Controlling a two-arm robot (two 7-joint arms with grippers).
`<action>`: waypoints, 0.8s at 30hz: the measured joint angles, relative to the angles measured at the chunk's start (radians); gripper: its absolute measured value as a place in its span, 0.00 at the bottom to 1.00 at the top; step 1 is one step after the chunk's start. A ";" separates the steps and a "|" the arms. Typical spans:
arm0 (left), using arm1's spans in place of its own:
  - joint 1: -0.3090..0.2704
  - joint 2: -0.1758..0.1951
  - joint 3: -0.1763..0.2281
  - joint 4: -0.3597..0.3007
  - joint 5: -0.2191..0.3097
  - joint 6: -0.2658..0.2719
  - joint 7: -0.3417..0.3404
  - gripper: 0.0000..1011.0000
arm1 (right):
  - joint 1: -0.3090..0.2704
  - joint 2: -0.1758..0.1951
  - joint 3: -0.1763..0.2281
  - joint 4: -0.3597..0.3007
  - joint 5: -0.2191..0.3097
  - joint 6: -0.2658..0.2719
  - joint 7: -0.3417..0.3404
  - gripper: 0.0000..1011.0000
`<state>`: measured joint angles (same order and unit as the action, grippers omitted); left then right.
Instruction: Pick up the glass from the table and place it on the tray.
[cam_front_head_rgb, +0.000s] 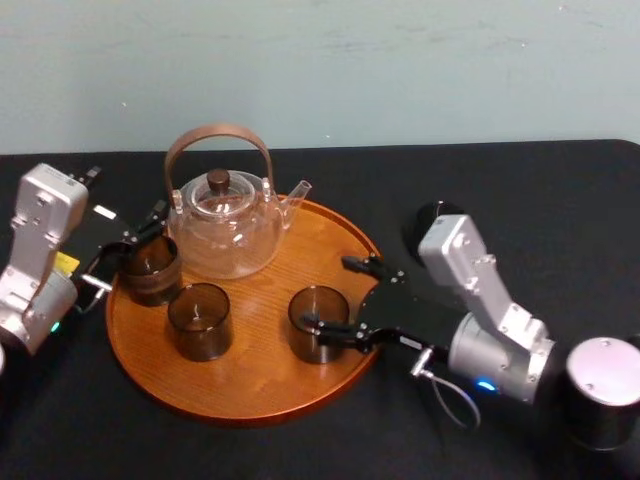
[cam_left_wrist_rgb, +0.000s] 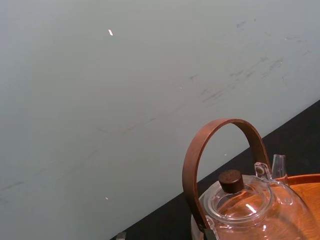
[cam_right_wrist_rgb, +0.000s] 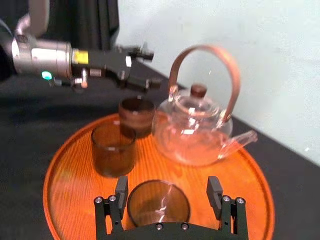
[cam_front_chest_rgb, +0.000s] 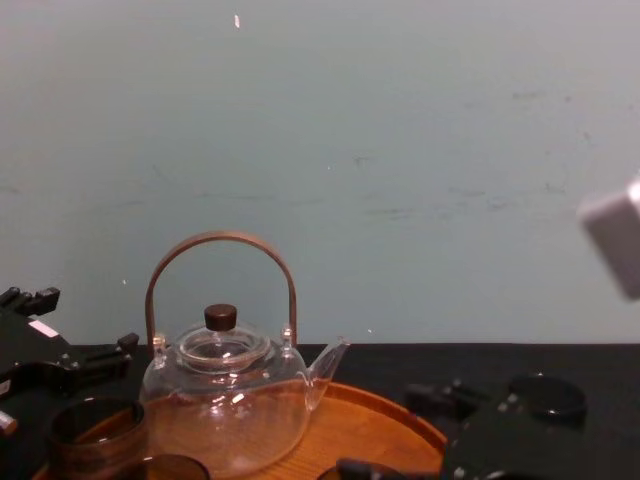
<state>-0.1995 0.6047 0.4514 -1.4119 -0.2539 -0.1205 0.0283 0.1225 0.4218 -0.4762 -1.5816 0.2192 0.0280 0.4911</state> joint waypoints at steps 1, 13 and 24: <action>0.000 0.000 0.000 0.000 0.000 0.000 0.000 0.99 | -0.005 0.006 0.005 -0.009 0.006 -0.003 0.001 0.99; 0.000 0.000 0.000 0.000 0.000 0.000 0.000 0.99 | -0.083 0.088 0.084 -0.077 0.075 -0.049 -0.002 0.99; 0.000 0.000 0.000 0.000 0.000 0.000 0.000 0.99 | -0.146 0.135 0.160 -0.049 0.083 -0.082 -0.041 0.99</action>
<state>-0.1995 0.6047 0.4514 -1.4119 -0.2539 -0.1205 0.0283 -0.0239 0.5566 -0.3159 -1.6303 0.3026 -0.0539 0.4502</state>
